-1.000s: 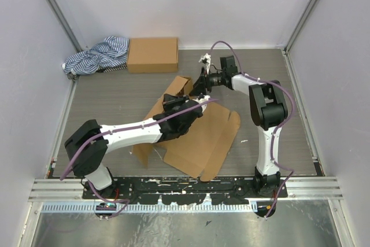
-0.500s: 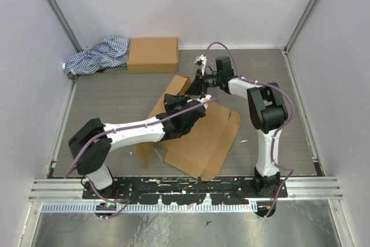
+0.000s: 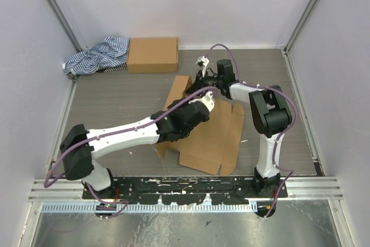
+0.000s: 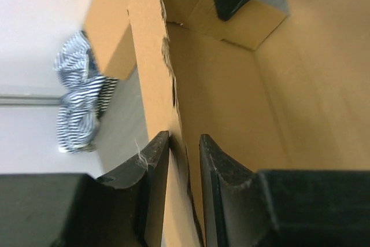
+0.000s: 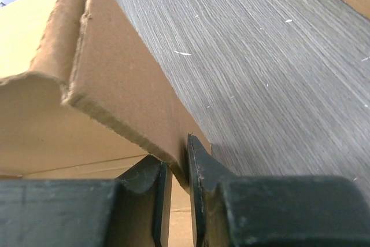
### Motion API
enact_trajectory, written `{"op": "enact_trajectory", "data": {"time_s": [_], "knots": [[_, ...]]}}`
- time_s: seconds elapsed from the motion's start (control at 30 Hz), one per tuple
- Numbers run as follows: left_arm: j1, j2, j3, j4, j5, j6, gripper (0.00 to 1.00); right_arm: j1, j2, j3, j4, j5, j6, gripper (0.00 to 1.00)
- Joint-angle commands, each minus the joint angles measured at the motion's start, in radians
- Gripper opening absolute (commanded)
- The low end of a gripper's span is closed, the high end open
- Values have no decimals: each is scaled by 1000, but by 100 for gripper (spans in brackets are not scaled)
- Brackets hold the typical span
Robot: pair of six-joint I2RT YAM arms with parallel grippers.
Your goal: Fold the paper box
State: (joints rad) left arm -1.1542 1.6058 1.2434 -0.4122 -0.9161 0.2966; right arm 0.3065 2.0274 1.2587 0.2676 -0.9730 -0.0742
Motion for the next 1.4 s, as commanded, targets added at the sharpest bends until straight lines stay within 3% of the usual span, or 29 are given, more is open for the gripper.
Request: {"op": "enact_trajectory", "data": {"time_s": [0.0, 0.2, 0.33, 0.47, 0.6, 0.73, 0.87, 1.03, 1.37], "knots": [[-10, -135, 73, -109, 159, -237, 34, -3, -78, -46, 76, 78, 116, 19], [-10, -259, 30, -59, 256, -303, 39, 1, -151, -130, 118, 158, 168, 14], [-10, -303, 23, -88, 297, -346, 39, 10, -193, -165, 136, 237, 217, 2], [-10, -363, 2, -80, 317, -372, 39, 30, -240, -194, 142, 306, 302, 1], [-10, -434, -14, -70, 314, -389, 38, 70, -283, -145, -54, 450, 300, 1], [3, -510, -23, -11, 144, -412, 43, 90, -290, 5, -420, 631, 330, 1], [127, -540, 36, -115, 162, -577, 47, 102, -273, 124, -729, 742, 349, 1], [232, -545, 24, -203, 274, -708, 46, 105, -310, 75, -873, 783, 390, 1], [274, -511, -77, -204, 359, -797, 46, 149, -268, 46, -950, 828, 365, 4]]}}
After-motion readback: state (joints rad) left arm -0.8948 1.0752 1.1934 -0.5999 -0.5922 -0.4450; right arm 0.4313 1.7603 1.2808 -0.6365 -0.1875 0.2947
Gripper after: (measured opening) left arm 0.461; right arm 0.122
